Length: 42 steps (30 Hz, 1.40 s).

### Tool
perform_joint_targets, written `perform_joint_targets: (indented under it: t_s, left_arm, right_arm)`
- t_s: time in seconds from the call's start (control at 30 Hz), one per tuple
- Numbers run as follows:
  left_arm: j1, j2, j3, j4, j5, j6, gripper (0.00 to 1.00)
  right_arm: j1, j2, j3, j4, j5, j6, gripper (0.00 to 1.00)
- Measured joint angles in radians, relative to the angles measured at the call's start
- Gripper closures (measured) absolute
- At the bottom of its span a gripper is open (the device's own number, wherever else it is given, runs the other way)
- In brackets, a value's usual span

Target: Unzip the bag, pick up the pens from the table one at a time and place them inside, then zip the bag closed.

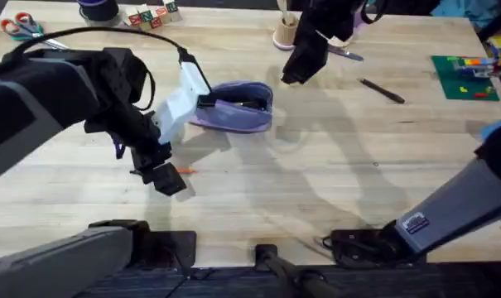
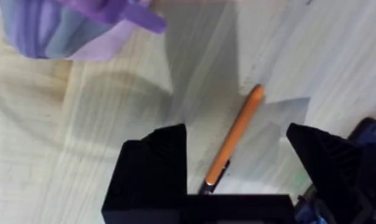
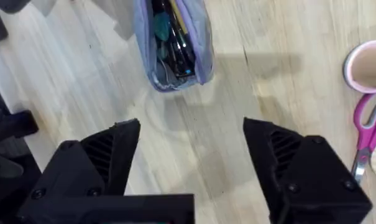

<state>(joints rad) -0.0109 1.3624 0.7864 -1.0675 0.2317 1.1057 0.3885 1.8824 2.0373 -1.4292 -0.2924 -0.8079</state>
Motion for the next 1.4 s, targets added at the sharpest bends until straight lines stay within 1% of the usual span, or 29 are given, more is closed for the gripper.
perform_joint_targets:
  t_s: [0.17, 0.33, 0.43, 0.7, 0.77, 0.9, 1.13, 1.2, 1.27, 1.4]
  left_arm:
    - [-0.005, 0.000, -0.003, 0.051, -0.025, 0.002, 0.005]
    - [-0.008, -0.002, -0.033, 0.095, -0.036, 0.005, 0.006]
    - [-0.028, -0.003, -0.033, 0.096, -0.049, 0.005, 0.006]
    - [-0.109, -0.016, -0.051, 0.119, -0.133, 0.002, 0.006]
    - [-0.119, -0.016, -0.051, 0.118, -0.145, 0.001, 0.006]
    - [-0.122, -0.016, -0.051, 0.118, -0.150, 0.000, 0.014]
    - [-0.122, -0.016, -0.052, 0.130, -0.155, 0.001, 0.241]
    - [-0.122, -0.016, -0.052, 0.132, -0.153, 0.001, 0.380]
    - [-0.122, -0.016, -0.052, 0.131, -0.150, 0.001, 0.468]
    - [-0.124, -0.016, -0.052, 0.125, -0.139, -0.001, 0.817]
  right_arm:
    - [0.000, 0.000, 0.000, 0.003, 0.000, 0.000, 0.006]
    - [0.000, 0.000, 0.000, 0.003, 0.000, 0.000, 0.006]
    - [0.000, 0.000, 0.000, 0.004, 0.000, 0.000, 0.006]
    - [0.000, 0.000, 0.000, 0.004, 0.000, 0.000, 0.006]
    - [0.000, 0.000, 0.000, 0.004, 0.000, 0.000, 0.006]
    - [0.000, 0.000, 0.000, 0.004, 0.000, 0.000, 0.006]
    - [0.000, 0.000, 0.000, 0.004, 0.000, 0.000, 0.006]
    - [0.000, 0.000, 0.000, 0.004, 0.000, 0.000, 0.006]
    - [0.000, 0.000, 0.000, 0.004, 0.000, 0.000, 0.006]
    - [0.000, 0.000, 0.000, 0.003, 0.000, 0.000, 0.006]
